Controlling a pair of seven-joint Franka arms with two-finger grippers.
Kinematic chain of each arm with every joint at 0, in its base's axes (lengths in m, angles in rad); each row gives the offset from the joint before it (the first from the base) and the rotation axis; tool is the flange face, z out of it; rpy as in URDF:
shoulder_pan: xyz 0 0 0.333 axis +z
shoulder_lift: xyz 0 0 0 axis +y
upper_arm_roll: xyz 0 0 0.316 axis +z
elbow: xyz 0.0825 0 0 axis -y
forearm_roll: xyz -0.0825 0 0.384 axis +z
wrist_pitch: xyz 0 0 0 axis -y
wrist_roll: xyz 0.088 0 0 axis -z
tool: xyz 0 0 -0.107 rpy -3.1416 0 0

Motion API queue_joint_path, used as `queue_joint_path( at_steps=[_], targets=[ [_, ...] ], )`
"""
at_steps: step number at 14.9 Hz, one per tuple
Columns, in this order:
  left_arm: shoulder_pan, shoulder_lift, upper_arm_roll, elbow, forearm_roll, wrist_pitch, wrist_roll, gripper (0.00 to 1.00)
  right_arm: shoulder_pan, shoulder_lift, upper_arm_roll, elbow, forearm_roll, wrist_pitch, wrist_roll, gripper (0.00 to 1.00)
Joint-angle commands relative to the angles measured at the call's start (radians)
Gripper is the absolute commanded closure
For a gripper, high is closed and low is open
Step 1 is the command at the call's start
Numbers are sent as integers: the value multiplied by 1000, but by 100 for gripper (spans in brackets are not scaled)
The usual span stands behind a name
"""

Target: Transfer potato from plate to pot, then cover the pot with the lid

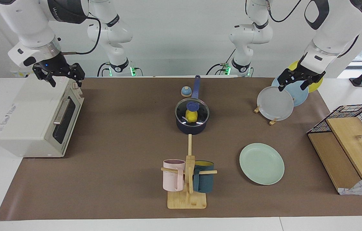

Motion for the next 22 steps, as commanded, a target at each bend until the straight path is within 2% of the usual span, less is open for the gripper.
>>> queue_joint_path(
  at_steps=[1,22],
  targets=[
    [5,-14,-4,-16,14,5,7,0,-19,9,6,19,20,-12,-20,0],
    [5,-16,-4,-16,14,5,7,0,-14,25,9,55,80,-23,-55,0]
  ],
)
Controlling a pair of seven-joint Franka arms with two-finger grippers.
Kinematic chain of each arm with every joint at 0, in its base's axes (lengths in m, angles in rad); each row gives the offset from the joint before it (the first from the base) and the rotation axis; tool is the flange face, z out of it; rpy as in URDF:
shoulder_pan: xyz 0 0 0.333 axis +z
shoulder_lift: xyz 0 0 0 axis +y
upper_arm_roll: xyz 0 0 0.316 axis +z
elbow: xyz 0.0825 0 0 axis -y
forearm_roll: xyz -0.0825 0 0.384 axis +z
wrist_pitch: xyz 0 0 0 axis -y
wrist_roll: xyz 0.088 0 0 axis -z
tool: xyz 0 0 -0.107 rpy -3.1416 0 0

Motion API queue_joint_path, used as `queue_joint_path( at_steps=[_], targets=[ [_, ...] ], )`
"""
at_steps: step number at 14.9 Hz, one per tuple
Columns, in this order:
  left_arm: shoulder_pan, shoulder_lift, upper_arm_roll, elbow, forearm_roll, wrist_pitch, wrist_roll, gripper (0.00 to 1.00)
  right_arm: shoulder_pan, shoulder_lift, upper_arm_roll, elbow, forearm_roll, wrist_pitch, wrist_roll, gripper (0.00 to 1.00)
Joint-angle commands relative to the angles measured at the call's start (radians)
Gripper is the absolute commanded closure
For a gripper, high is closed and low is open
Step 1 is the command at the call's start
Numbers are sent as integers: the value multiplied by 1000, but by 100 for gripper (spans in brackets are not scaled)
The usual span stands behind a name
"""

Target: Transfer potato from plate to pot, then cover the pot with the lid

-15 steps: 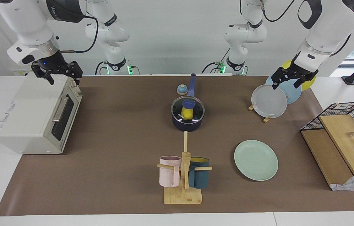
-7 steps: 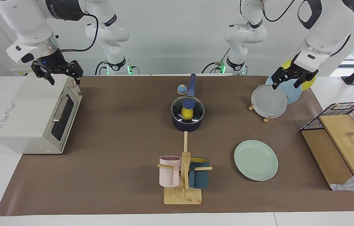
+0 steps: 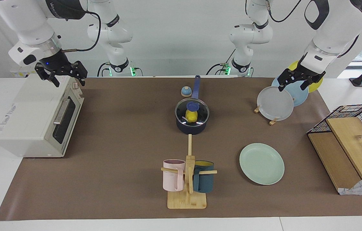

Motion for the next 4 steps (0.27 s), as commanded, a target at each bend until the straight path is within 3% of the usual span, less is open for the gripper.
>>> queue_joint_path(
  at_steps=[1,4],
  targets=[
    [5,-14,-4,-16,14,5,7,0,-15,13,8,21,16,-9,-54,0],
    [5,-14,-4,-16,14,5,7,0,-13,13,8,21,15,-9,-52,0]
  ],
)
